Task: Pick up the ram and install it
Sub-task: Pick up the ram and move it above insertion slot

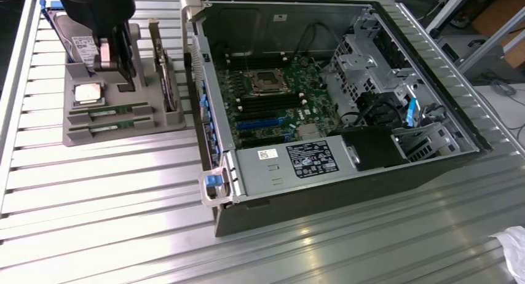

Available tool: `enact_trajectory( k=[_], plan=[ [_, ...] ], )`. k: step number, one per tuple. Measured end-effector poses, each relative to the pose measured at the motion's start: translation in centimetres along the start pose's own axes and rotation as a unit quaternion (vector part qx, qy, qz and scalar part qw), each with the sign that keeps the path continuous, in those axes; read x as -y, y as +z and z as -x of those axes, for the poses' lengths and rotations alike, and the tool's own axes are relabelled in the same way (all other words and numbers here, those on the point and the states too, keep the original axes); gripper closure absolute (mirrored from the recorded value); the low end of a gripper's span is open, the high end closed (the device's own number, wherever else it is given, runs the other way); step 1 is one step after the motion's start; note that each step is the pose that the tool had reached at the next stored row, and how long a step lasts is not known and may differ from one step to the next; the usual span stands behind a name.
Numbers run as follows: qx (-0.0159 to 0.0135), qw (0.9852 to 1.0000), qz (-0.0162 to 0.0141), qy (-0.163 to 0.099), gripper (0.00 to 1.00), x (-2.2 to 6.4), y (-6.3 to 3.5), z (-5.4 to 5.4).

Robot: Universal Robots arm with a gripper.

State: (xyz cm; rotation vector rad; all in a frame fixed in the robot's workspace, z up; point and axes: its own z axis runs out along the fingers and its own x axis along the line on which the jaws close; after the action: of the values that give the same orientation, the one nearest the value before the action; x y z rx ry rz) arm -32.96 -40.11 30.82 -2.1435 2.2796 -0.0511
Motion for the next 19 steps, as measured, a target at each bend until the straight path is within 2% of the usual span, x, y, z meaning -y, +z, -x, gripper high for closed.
enact_trajectory(
  k=[19],
  plan=[
    [0.0000,1.0000,0.0000,0.000,0.64,-0.03,0.87,-0.04]
  ],
)
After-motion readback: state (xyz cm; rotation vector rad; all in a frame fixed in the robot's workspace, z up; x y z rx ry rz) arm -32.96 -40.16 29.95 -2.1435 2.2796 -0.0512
